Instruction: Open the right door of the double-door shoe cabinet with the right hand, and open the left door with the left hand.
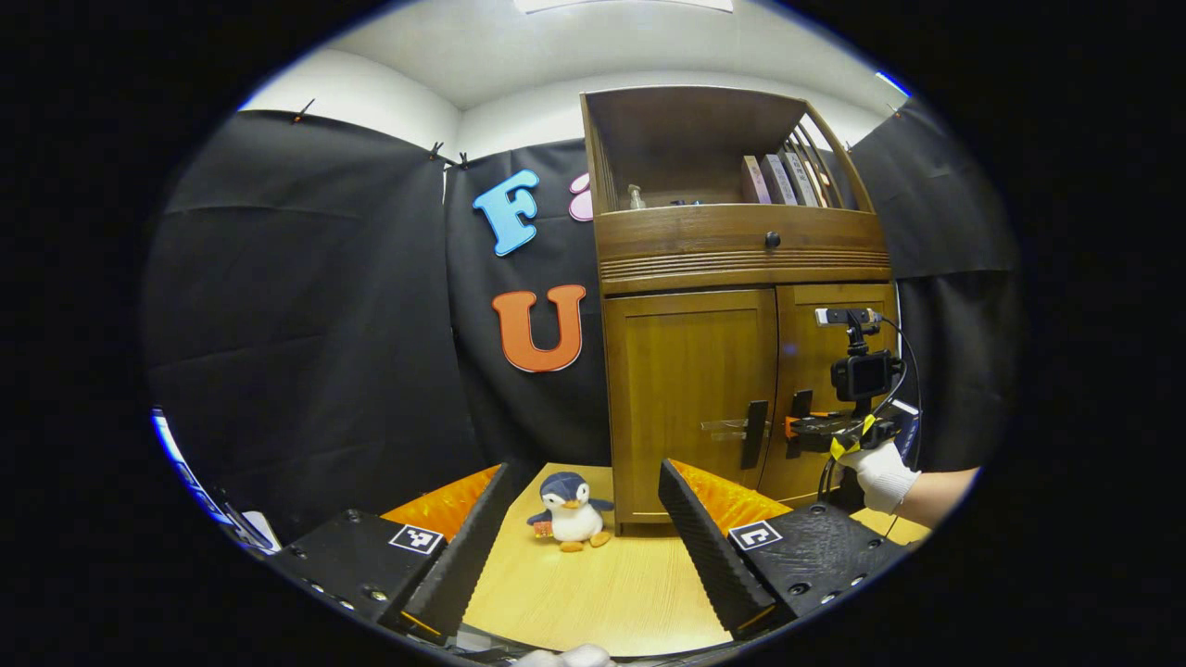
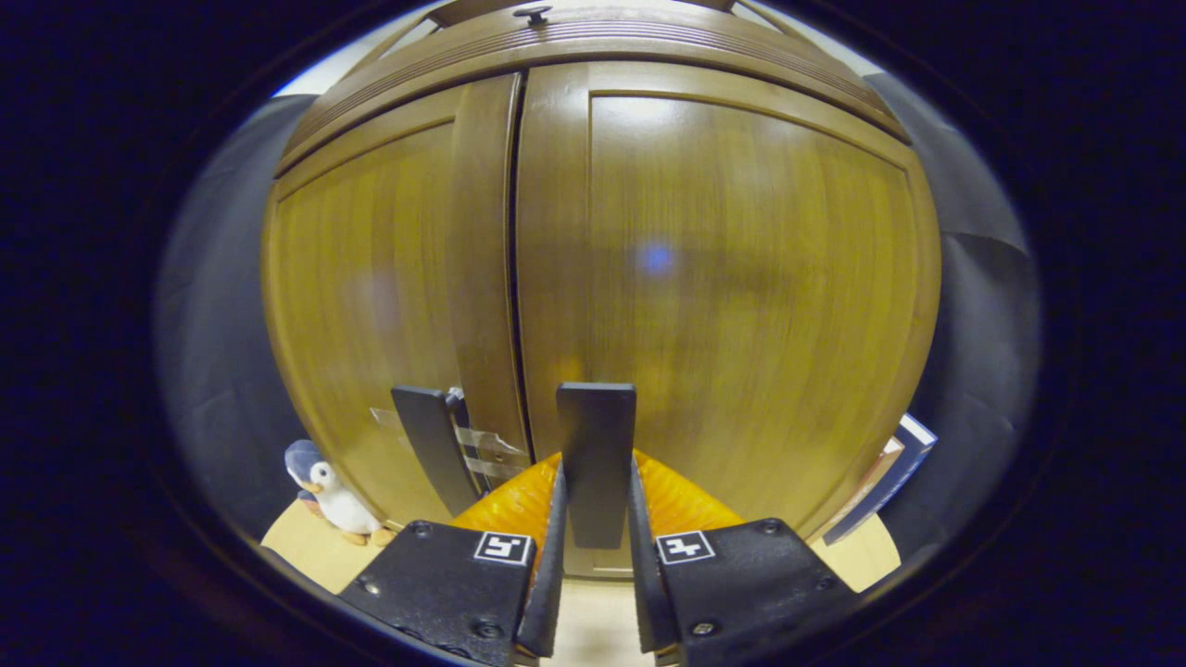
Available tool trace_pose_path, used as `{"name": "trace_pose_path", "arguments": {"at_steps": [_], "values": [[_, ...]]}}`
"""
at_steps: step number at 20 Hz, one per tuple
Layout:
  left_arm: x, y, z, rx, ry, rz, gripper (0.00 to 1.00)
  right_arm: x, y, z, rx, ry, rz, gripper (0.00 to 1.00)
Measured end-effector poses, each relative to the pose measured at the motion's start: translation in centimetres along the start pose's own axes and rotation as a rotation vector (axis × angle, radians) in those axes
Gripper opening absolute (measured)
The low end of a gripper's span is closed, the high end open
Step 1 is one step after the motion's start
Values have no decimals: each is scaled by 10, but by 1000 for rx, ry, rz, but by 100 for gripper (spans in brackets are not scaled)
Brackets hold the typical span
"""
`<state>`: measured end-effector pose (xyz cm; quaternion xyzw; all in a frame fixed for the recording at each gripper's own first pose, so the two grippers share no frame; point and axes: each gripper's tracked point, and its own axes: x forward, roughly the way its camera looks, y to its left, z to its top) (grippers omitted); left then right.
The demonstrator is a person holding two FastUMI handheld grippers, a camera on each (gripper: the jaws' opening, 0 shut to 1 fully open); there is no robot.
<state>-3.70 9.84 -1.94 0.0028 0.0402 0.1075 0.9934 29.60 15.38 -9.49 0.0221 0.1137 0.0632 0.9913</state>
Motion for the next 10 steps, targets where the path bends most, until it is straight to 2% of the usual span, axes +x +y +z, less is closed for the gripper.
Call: {"name": "trace_pose_path", "arguments": {"at_steps": [5,10], "values": [[-5,-3,0,-3,-4,-9,96,-11,0,-4,-17,10,17,32],[-12,-8,-2,-6,-5,-23,96,-32,-4,-11,-15,8,52,32]]}}
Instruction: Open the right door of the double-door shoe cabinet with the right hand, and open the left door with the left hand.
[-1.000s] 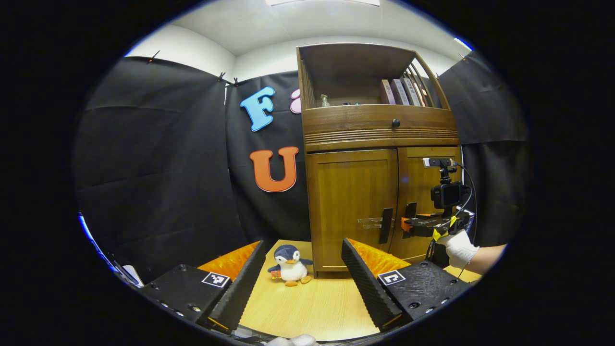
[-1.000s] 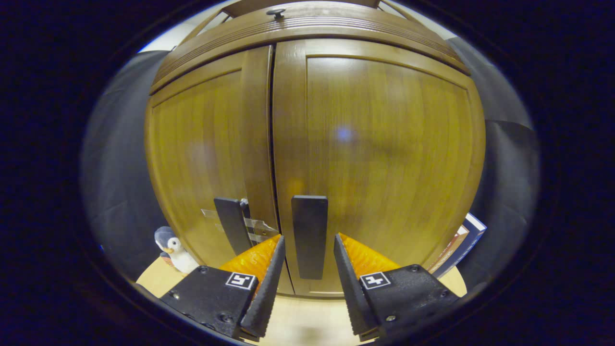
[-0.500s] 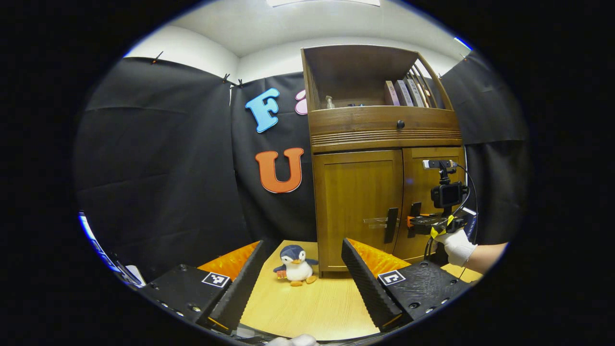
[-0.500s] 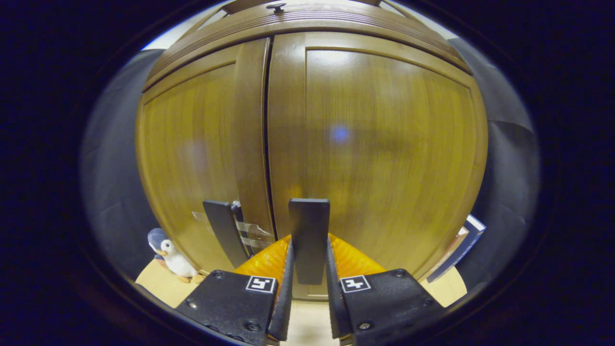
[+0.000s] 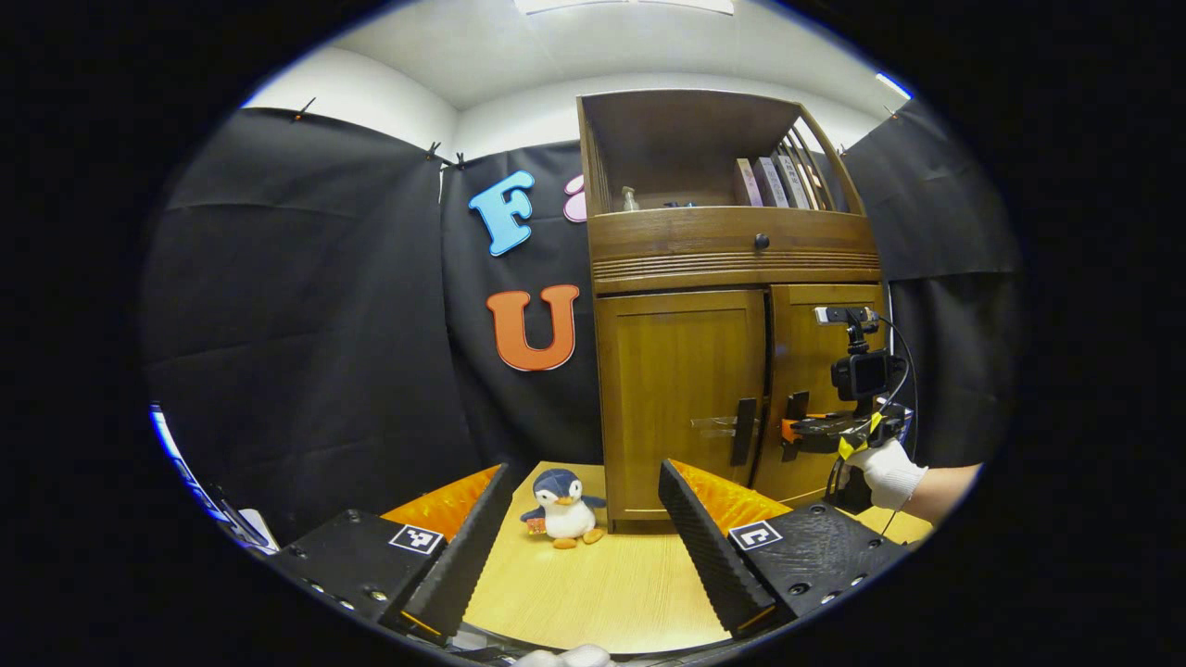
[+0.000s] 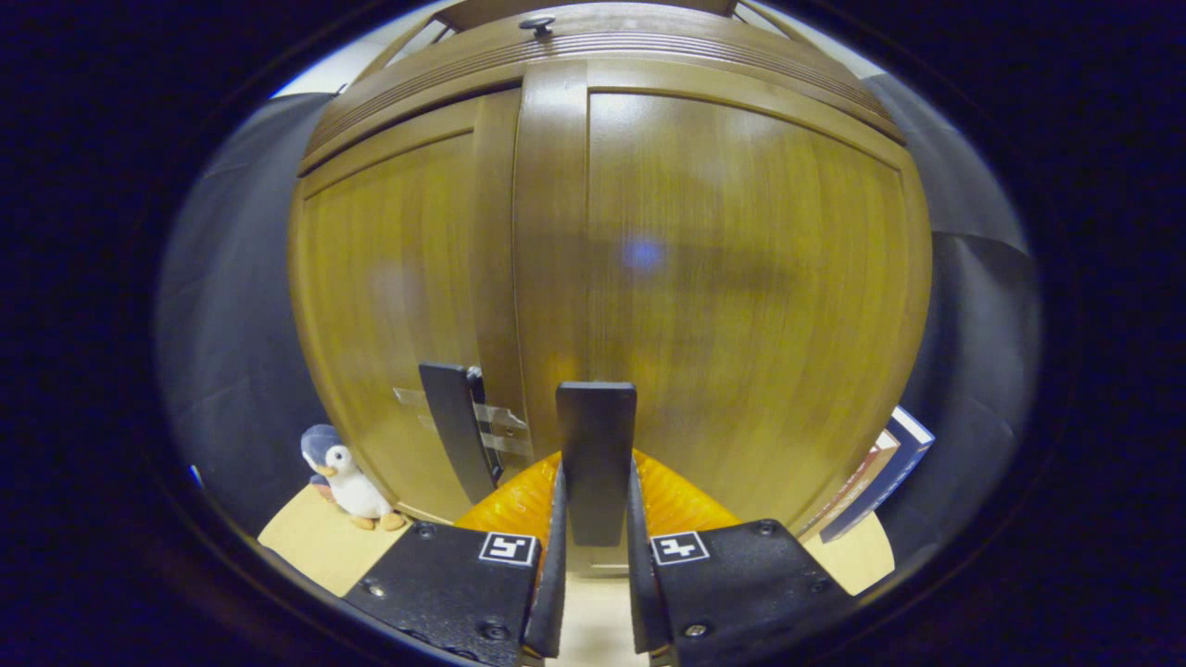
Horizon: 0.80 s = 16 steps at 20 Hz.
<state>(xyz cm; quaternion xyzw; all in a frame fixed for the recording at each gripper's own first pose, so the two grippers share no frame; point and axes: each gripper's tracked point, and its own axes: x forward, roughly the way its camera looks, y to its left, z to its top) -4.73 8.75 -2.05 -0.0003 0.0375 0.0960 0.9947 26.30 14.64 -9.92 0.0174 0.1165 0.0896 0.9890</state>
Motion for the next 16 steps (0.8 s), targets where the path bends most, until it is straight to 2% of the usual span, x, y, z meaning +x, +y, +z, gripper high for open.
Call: {"name": "trace_pose_path", "arguments": {"at_steps": [9,16], "values": [[-6,-25,4,6,-23,-57,96,-51,-12,-18,-11,-7,72,32],[-5,-46,4,14,-23,-107,96,-84,-28,-27,-6,-12,101,32]]}}
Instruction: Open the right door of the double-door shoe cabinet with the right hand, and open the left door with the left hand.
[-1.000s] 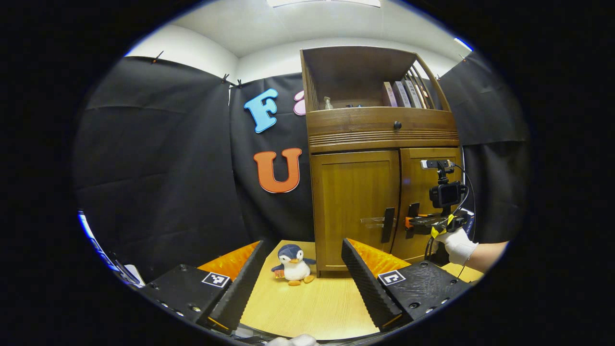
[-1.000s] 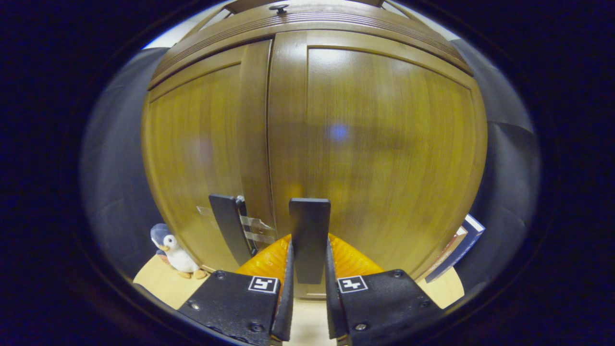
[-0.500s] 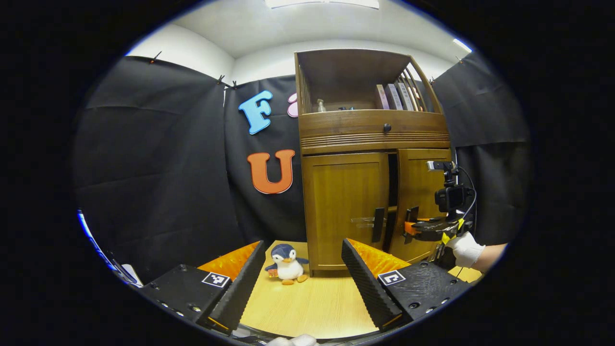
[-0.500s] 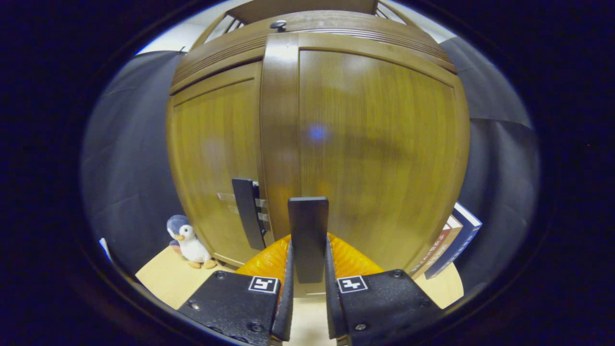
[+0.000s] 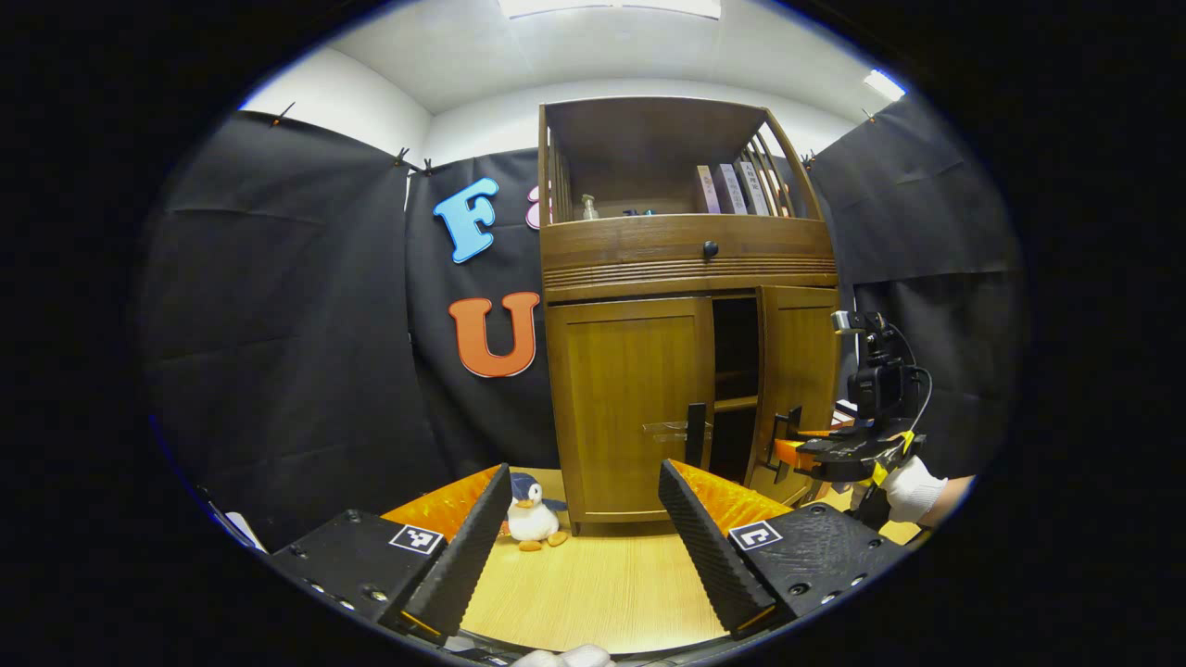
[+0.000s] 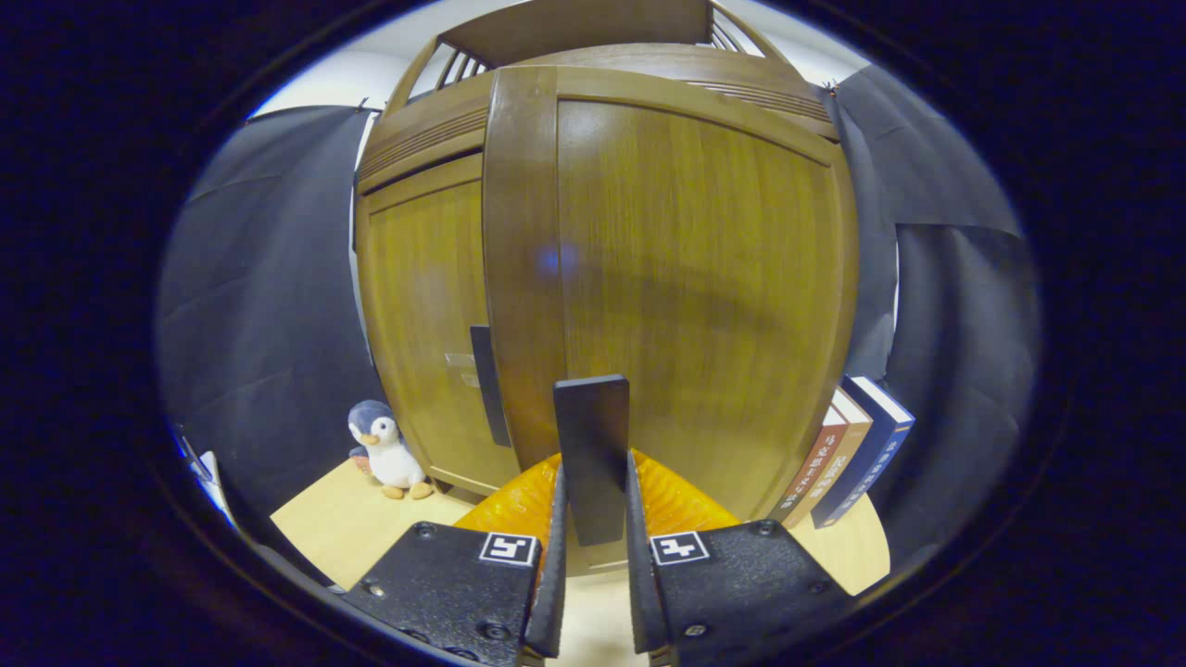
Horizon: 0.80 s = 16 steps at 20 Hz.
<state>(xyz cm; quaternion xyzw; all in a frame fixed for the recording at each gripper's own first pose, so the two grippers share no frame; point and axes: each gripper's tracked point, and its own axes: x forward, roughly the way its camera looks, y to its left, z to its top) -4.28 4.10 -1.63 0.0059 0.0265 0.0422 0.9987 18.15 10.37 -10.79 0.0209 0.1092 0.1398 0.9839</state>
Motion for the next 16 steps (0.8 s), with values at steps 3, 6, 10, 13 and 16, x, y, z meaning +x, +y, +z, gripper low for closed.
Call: {"name": "trace_pose_path", "arguments": {"at_steps": [3,6,10,13,16], "values": [[3,-6,-1,1,2,-15,96,-14,-6,-4,6,1,9,32],[7,-14,-1,-1,-1,-36,96,-28,-14,-8,10,4,10,32],[10,-24,-1,2,-2,-56,96,-47,-27,-14,18,-3,-4,31],[12,-34,-3,5,3,-75,100,-64,-38,-19,43,-1,-14,30],[16,-45,-2,7,3,-101,96,-81,-52,-24,68,3,-31,29]]}}
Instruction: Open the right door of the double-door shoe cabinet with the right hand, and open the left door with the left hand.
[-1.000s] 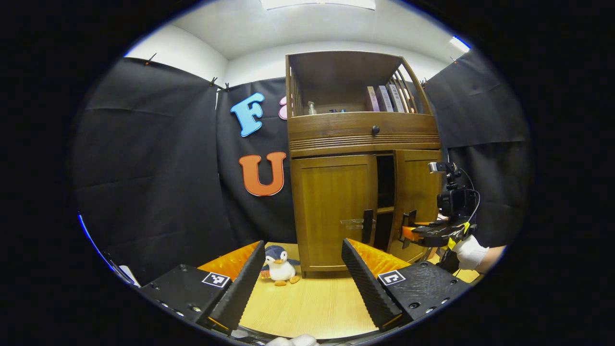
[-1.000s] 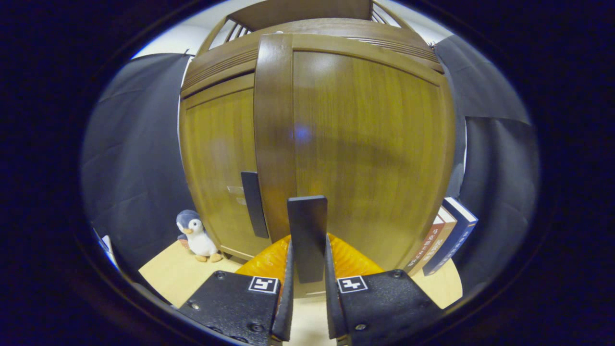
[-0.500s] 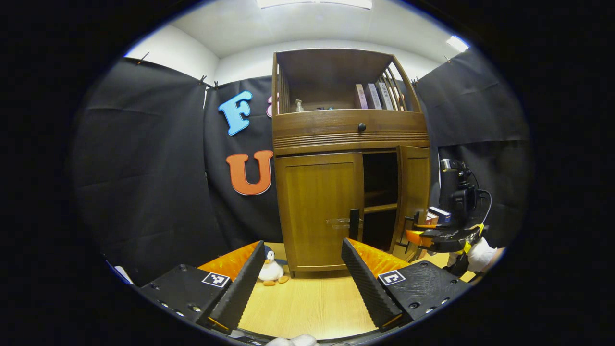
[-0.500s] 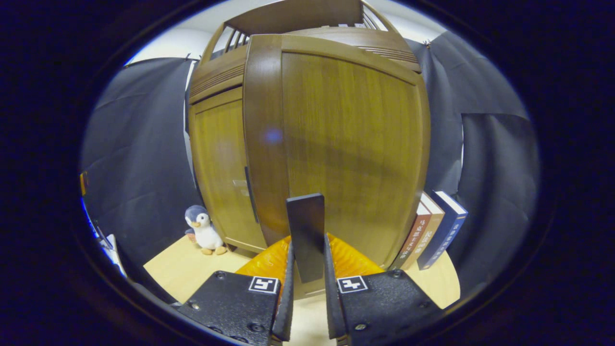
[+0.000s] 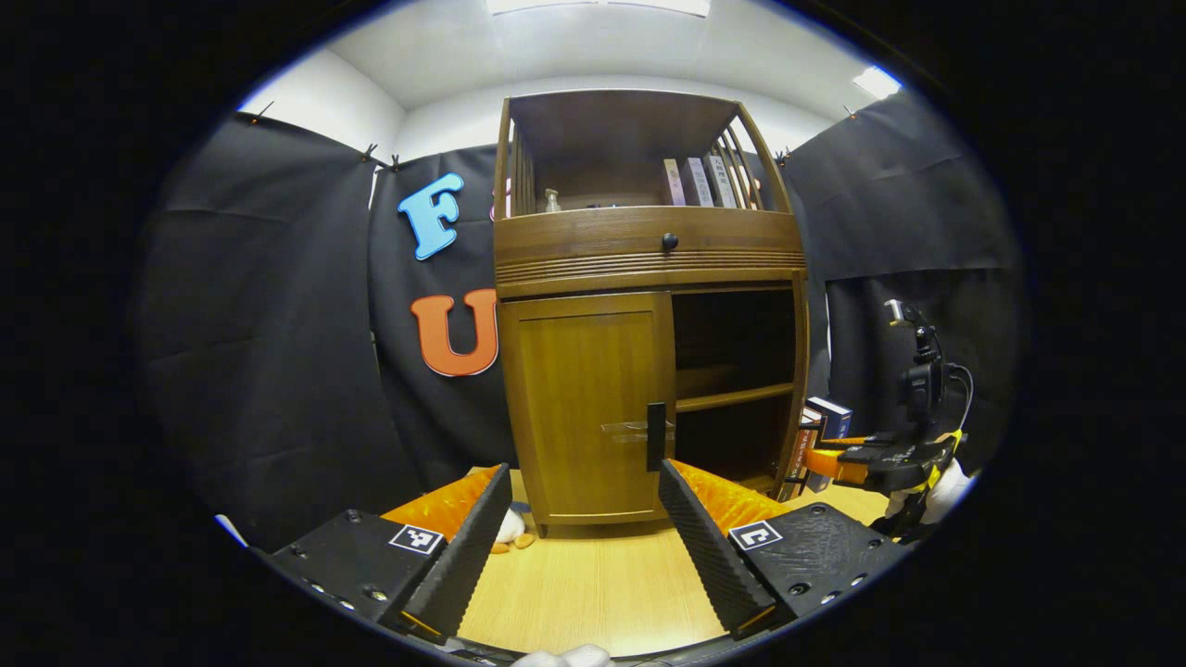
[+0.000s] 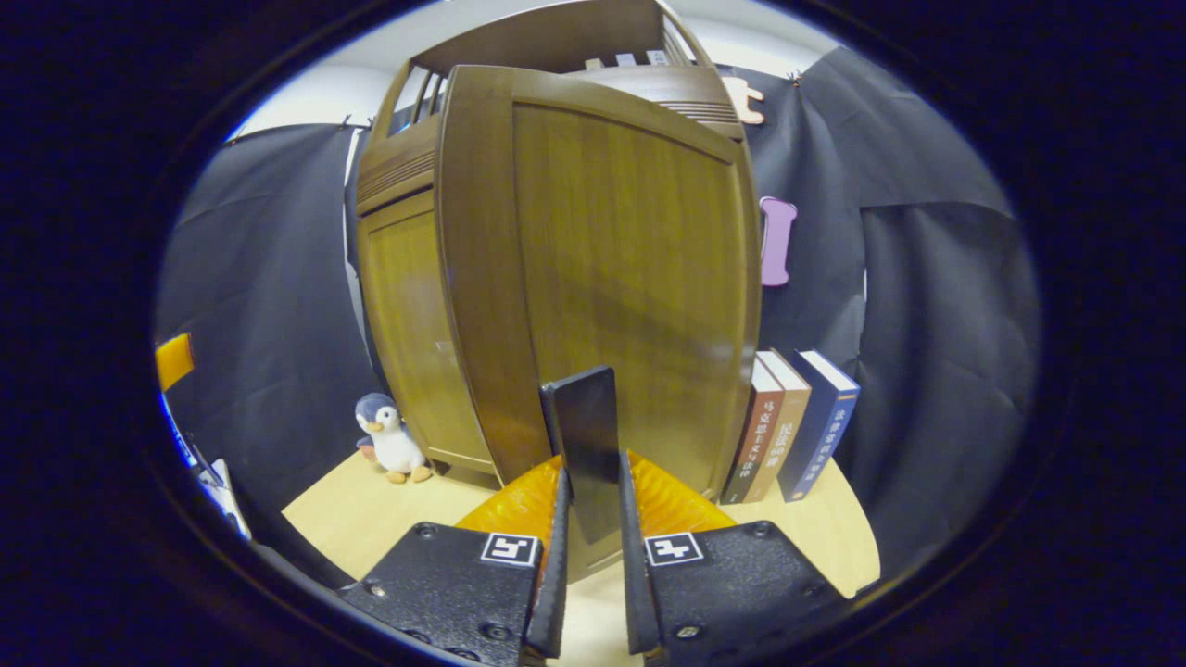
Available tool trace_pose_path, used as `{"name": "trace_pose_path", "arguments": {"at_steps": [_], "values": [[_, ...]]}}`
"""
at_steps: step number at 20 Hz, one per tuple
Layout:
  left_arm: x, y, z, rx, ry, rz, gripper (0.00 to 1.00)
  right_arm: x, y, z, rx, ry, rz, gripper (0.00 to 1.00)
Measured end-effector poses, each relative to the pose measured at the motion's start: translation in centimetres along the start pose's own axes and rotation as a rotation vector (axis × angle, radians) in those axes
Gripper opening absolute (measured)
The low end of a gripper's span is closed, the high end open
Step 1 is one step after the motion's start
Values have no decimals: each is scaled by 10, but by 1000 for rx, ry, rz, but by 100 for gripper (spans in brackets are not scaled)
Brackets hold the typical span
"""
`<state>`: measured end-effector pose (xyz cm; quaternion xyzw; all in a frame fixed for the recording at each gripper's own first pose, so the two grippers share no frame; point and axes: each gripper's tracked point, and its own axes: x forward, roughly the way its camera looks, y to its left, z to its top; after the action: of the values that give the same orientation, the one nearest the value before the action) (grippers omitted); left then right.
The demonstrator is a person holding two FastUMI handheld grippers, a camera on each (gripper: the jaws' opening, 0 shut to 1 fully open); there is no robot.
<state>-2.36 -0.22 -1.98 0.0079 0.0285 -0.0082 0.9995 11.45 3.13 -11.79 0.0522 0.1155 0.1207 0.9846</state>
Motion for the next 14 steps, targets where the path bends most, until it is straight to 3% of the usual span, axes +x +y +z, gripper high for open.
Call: {"name": "trace_pose_path", "arguments": {"at_steps": [8,14], "values": [[9,-42,-1,8,2,-90,96,-29,-63,-2,16,-36,-176,21],[12,-54,-2,4,7,-121,96,-39,-99,0,-11,-45,-244,10]]}}
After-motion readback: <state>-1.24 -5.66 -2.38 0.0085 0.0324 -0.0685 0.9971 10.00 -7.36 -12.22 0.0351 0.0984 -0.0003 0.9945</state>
